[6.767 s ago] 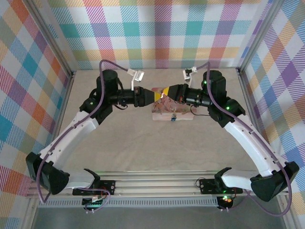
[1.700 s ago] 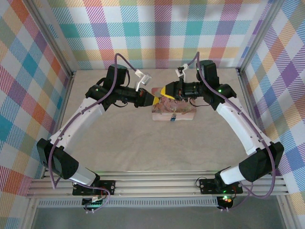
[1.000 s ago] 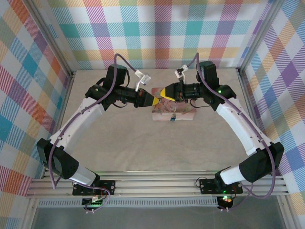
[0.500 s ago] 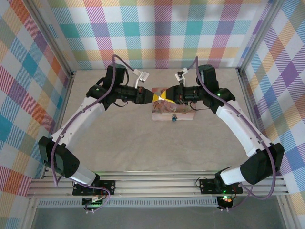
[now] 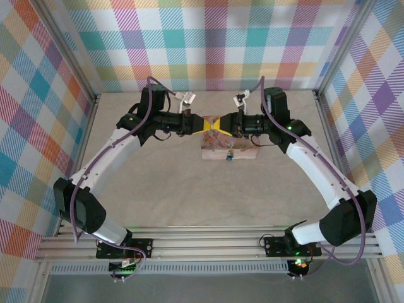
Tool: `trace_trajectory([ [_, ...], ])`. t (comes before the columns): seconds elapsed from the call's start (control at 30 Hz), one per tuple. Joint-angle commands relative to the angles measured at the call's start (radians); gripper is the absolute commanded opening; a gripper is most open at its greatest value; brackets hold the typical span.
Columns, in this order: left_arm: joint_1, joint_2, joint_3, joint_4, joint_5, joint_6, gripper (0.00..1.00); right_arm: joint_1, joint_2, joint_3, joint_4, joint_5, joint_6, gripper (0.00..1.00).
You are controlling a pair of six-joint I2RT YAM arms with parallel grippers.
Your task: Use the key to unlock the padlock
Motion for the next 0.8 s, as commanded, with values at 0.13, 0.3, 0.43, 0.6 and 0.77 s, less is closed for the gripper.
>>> trace_trajectory([
  [0.13, 0.023, 0.001, -0.014, 0.054, -0.046, -0.057, 0.0, 0.028, -0.001, -0.007, 0.012, -0.072, 0.005, 0.21],
  [0.3, 0.025, -0.004, -0.017, 0.062, -0.046, -0.08, 0.0, 0.03, 0.006, -0.01, -0.003, -0.074, 0.004, 0.18],
  [0.43, 0.028, -0.005, -0.018, 0.088, -0.03, -0.1, 0.0, 0.031, 0.004, -0.017, -0.039, -0.056, -0.019, 0.33],
  [0.6, 0.03, -0.002, -0.016, 0.087, -0.021, -0.102, 0.0, 0.031, -0.001, -0.03, -0.015, -0.056, -0.007, 0.28],
  [0.77, 0.029, -0.002, -0.021, 0.091, -0.006, -0.117, 0.0, 0.03, -0.002, -0.037, -0.02, -0.044, -0.01, 0.32],
])
